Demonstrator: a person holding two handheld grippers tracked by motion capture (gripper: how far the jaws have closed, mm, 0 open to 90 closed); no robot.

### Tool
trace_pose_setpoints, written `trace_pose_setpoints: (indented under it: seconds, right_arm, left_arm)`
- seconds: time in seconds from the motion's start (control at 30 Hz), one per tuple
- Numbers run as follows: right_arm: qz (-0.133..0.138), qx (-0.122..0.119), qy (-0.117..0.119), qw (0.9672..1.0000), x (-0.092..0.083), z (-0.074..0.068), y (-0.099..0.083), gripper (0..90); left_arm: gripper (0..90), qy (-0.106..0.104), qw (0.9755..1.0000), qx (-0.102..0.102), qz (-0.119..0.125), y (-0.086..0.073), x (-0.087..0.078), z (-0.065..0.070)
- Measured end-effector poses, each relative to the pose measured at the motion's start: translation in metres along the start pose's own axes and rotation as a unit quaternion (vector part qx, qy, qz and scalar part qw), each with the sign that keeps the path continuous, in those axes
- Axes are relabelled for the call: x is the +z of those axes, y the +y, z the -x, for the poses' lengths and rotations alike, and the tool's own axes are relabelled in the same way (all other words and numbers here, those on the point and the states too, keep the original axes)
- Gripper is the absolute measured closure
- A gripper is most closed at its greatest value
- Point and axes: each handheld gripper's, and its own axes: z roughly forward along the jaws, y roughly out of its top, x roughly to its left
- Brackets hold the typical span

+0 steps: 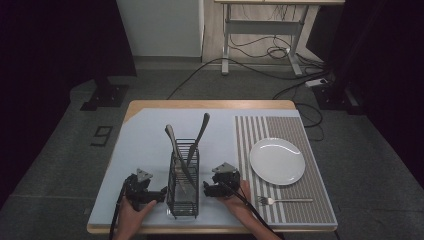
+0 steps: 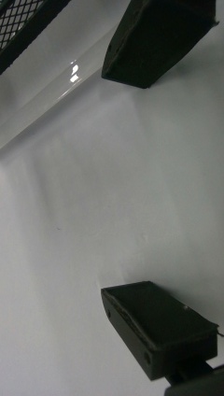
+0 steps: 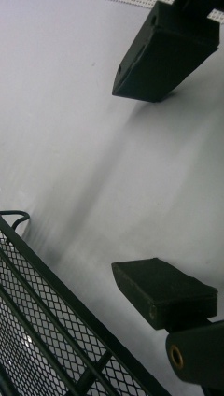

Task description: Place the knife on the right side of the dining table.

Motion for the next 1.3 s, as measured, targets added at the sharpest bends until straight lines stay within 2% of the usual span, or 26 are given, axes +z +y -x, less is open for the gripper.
trace_pose_setpoints:
  seconds: [0.23, 0.37, 0.47, 0.5, 0.53, 0.57, 0.6, 0.73, 0.77, 0.8, 0.83, 0.87, 0.93, 1.2, 1.3]
  right_arm:
    - [0.001, -0.001, 0.0, 1.0, 0.0, 0.0, 0.0, 13.6]
    - [0.014, 0.018, 0.004, 0.9997, -0.004, 0.002, 0.002, 15.0]
    - [0.046, 0.04, 0.026, 0.9978, -0.02, 0.008, 0.011, 14.9]
    - [0.046, 0.04, 0.026, 0.9978, -0.02, 0.008, 0.011, 14.9]
    - [0.054, 0.048, 0.033, 0.9969, -0.025, 0.011, 0.014, 15.1]
    - [0.071, 0.061, 0.054, 0.9942, -0.035, 0.016, 0.02, 17.0]
    - [0.08, 0.066, 0.065, 0.9925, -0.039, 0.018, 0.023, 18.4]
    - [0.111, 0.067, 0.086, 0.9879, -0.054, 0.021, 0.034, 21.4]
    - [0.111, 0.067, 0.086, 0.9879, -0.054, 0.021, 0.034, 21.4]
    - [0.122, 0.068, 0.102, 0.985, -0.059, 0.022, 0.04, 24.8]
    - [0.122, 0.068, 0.102, 0.985, -0.059, 0.022, 0.04, 24.8]
    - [0.133, 0.073, 0.109, 0.9823, -0.061, 0.023, 0.045, 26.3]
    - [0.138, 0.076, 0.113, 0.981, -0.062, 0.023, 0.051, 27.0]
    - [0.166, 0.07, 0.103, 0.9782, -0.069, 0.021, 0.078, 30.2]
    - [0.176, 0.074, 0.109, 0.9755, -0.071, 0.024, 0.089, 33.6]
  left_arm:
    - [0.0, 0.0, 1.0, 0.0, 0.0, 0.0, 0.0, 0.0]
    - [0.2, 0.001, 1.0, 0.001, 0.001, 0.0, 0.0, 0.0]
    - [0.1, 0.001, 1.0, 0.001, 0.001, 0.0, 0.0, 0.0]
    - [0.1, 0.001, 1.0, 0.001, 0.001, 0.0, 0.0, 0.0]
    - [0.1, 0.001, 1.0, 0.001, 0.0, 0.0, 0.0, 0.0]
    - [0.1, 0.001, 1.0, 0.0, 0.0, 0.0, 0.0, 0.0]
    - [0.1, 0.0, 1.0, 0.0, 0.0, 0.0, 0.0, 0.0]
    - [0.0, 0.0, 1.0, 0.0, 0.0, 0.0, 0.0, 0.0]
    - [0.0, 0.0, 1.0, 0.0, 0.0, 0.0, 0.0, 0.0]
    - [0.0, 0.0, 1.0, 0.0, 0.0, 0.0, 0.0, 0.0]
    - [0.0, 0.0, 1.0, 0.0, 0.0, 0.0, 0.0, 0.0]
    - [0.0, 0.001, 1.0, 0.001, 0.0, 0.0, 0.0, 0.0]
    - [0.0, 0.001, 1.0, 0.001, 0.0, 0.0, 0.0, 0.0]
    - [0.0, 0.0, 1.0, 0.0, 0.001, 0.0, 0.0, 0.0]
    - [0.1, 0.001, 1.0, 0.002, 0.0, 0.0, 0.0, 0.0]
